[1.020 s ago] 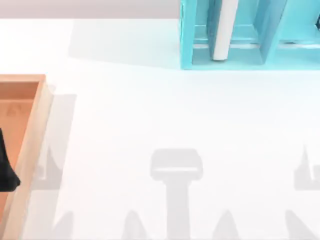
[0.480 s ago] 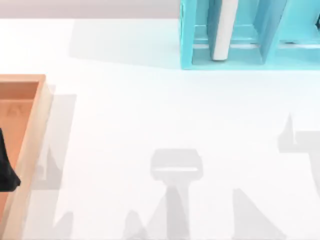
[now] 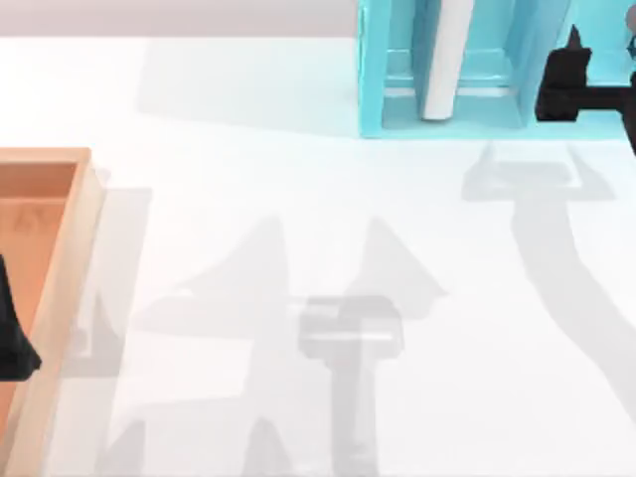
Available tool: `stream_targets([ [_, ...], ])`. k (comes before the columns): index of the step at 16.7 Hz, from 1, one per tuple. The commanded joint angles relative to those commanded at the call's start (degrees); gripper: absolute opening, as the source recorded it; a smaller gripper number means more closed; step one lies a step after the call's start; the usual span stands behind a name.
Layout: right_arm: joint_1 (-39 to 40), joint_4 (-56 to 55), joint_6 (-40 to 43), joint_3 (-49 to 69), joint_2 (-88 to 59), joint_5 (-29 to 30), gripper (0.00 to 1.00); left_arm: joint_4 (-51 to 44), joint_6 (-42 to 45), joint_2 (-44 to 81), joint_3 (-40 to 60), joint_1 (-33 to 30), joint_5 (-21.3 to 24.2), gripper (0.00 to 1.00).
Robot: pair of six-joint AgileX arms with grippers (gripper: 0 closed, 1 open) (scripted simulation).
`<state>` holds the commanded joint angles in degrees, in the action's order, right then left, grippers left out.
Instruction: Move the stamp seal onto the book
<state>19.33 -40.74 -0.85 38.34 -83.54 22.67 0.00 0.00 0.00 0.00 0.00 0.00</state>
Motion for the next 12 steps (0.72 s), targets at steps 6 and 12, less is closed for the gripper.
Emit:
stream_targets([
  [6,7.3,-15.0,-2.3,14.1,-31.9,7.5,1.0,0.0,0.0,0.0,0.0,0.0,0.0,1.0],
  [12,10.6,-21.6,-3.8,20.4,-44.5,10.6,1.0,0.0,0.0,0.0,0.0,0.0,0.0,1.0],
])
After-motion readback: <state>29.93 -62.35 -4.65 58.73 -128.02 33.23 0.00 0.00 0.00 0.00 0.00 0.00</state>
